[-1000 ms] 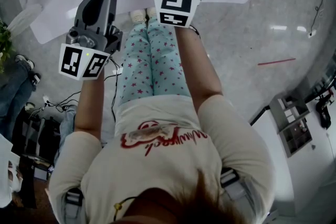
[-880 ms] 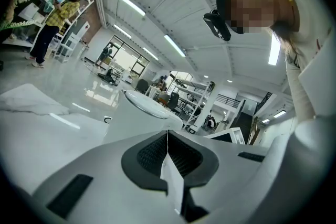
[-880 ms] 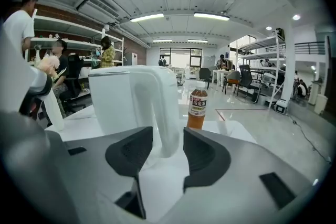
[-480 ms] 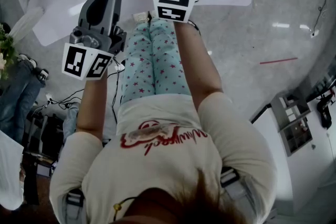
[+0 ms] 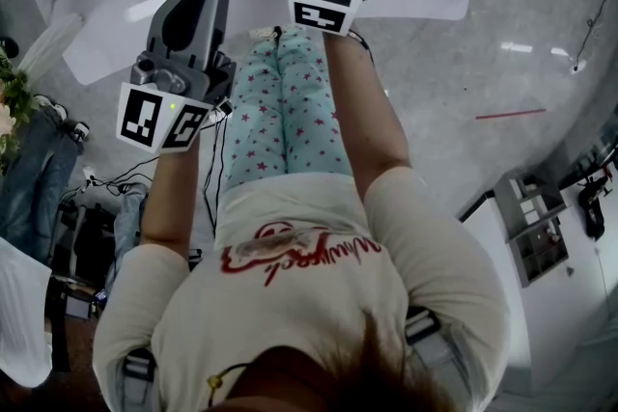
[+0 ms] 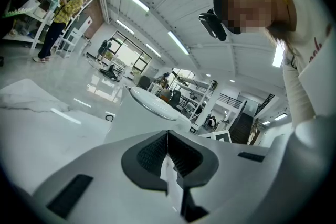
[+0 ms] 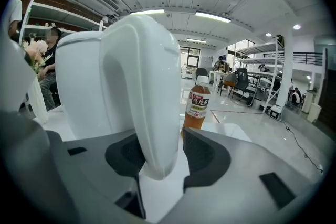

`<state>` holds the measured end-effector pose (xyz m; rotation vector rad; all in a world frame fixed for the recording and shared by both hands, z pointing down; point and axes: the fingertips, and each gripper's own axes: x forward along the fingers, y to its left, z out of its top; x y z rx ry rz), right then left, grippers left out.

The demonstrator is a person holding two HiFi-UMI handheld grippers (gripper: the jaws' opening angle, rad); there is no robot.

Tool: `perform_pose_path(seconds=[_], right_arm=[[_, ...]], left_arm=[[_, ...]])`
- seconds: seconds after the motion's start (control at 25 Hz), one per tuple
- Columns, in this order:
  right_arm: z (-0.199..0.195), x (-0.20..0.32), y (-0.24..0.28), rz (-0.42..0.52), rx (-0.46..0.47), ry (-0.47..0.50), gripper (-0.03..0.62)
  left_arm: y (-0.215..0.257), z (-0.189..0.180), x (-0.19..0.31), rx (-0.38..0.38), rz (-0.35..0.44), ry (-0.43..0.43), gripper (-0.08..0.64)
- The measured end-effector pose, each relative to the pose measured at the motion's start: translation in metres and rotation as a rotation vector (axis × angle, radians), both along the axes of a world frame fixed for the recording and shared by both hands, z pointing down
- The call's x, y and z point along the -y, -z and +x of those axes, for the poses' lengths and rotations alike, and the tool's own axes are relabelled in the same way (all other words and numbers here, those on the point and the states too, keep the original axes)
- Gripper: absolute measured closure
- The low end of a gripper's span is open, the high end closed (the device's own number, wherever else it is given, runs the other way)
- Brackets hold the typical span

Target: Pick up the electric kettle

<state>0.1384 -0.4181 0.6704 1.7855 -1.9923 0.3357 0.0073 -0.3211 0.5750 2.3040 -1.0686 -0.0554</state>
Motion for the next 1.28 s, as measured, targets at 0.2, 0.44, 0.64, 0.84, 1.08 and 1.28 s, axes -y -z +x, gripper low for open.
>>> perform_pose_path(seconds=[0.2, 0.44, 0.64, 0.84, 1.08, 1.28], right_arm=[[-0.002, 0.008, -0.004, 0.004, -0.001, -0.014, 0.422], [0.000, 0.018, -0.008, 0.003, 0.006, -0.029, 0.422], [0.001, 0.022, -0.009, 0.013, 0.007, -0.021, 0.422], [0.002, 0.023, -0.006, 0.037, 0.004, 0.001, 0.425], [0.002, 0.026, -0.009, 0.042, 0.028, 0.023, 0.439], [-0.008, 0.027, -0.010, 0.039, 0.030, 0.082, 0.520]], left_arm=[[-0.004, -0.010, -0.004, 0.008, -0.021, 0.024, 0.548], [-0.010, -0.017, -0.004, 0.010, -0.033, 0.044, 0.548], [-0.009, -0.019, -0.001, 0.003, -0.030, 0.057, 0.548], [-0.009, -0.017, -0.004, -0.001, -0.038, 0.062, 0.548], [-0.013, -0.011, -0.009, -0.002, -0.048, 0.053, 0.548], [-0.007, -0.009, -0.011, -0.008, -0.044, 0.056, 0.548]])
